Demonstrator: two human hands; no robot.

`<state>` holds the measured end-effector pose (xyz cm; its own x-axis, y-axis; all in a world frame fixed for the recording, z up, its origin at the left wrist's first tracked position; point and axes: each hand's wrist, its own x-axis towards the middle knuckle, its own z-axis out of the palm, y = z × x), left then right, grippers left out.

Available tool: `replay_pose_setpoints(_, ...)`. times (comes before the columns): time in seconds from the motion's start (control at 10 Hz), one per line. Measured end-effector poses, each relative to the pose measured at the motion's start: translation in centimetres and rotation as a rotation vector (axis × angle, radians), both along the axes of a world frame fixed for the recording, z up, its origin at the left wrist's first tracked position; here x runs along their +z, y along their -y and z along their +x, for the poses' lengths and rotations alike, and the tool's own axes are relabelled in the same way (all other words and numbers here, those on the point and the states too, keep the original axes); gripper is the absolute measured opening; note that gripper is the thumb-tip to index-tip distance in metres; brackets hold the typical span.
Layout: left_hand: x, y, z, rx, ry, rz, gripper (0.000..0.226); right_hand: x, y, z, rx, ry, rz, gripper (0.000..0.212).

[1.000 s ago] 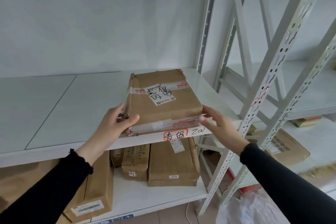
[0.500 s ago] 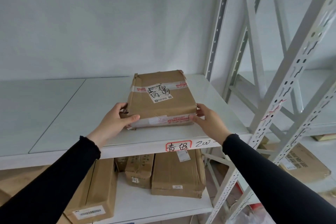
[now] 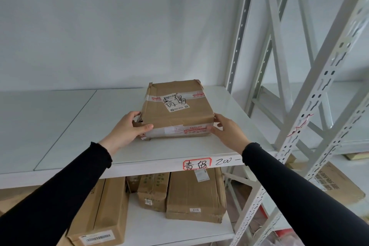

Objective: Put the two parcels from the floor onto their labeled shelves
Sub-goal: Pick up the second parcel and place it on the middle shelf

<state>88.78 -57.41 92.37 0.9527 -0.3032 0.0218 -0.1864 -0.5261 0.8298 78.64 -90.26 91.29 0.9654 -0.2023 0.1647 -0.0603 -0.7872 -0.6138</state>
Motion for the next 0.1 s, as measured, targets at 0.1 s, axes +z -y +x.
replay_pose_setpoints(0.1,2.63,-0.55,-0.39,0.028,0.141,0.069,0.076,2.66,0.3,-0.7,0.01,0.038,-0.11,0.066)
